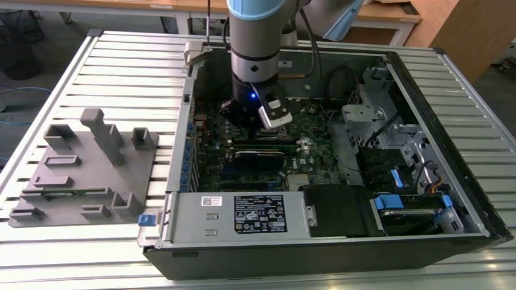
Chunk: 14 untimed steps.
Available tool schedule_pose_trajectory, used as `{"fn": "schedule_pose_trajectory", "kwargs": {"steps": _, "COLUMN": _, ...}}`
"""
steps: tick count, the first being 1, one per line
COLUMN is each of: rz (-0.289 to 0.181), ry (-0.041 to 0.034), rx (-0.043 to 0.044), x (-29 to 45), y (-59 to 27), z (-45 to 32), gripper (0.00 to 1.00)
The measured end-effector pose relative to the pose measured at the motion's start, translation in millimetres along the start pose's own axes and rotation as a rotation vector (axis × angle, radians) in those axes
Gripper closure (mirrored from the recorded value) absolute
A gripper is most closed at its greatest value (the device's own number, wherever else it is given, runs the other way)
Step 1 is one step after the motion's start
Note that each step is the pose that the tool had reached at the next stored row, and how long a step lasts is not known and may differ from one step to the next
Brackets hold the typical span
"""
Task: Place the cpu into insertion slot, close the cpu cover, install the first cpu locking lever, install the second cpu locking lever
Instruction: 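Install the second cpu locking lever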
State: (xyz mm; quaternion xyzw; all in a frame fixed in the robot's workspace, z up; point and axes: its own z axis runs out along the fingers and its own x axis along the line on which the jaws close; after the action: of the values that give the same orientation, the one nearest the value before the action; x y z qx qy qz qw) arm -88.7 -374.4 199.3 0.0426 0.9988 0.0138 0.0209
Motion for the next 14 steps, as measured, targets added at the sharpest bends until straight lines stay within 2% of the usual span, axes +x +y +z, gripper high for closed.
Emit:
{"fn": "schedule_pose_trajectory", "kwargs": {"steps": 2, "rz": 0.000, "ry": 0.0000, "rx": -0.0003, "x": 0.0, "y": 0.0, "z": 0.0, "gripper": 0.89}}
{"fn": "schedule_pose_trajectory", "kwargs": {"steps": 3, "rz": 0.000, "ry": 0.0004, "rx": -0.0035, "x": 0.1, "y": 0.0, "z": 0.0, "gripper": 0.89}}
{"fn": "schedule_pose_trajectory", "kwargs": {"steps": 6, "rz": 0.002, "ry": 0.0030, "rx": -0.0348, "x": 0.0, "y": 0.0, "z": 0.0, "gripper": 0.89}}
{"fn": "schedule_pose_trajectory", "kwargs": {"steps": 8, "rz": 0.002, "ry": 0.0038, "rx": -0.0488, "x": 0.0, "y": 0.1, "z": 0.2, "gripper": 0.89}}
{"fn": "schedule_pose_trajectory", "kwargs": {"steps": 10, "rz": 0.002, "ry": 0.0045, "rx": -0.0535, "x": 0.1, "y": 0.1, "z": 0.0, "gripper": 0.89}}
{"fn": "schedule_pose_trajectory", "kwargs": {"steps": 14, "rz": 0.002, "ry": 0.0045, "rx": -0.0541, "x": 0.0, "y": 0.0, "z": 0.0, "gripper": 0.89}}
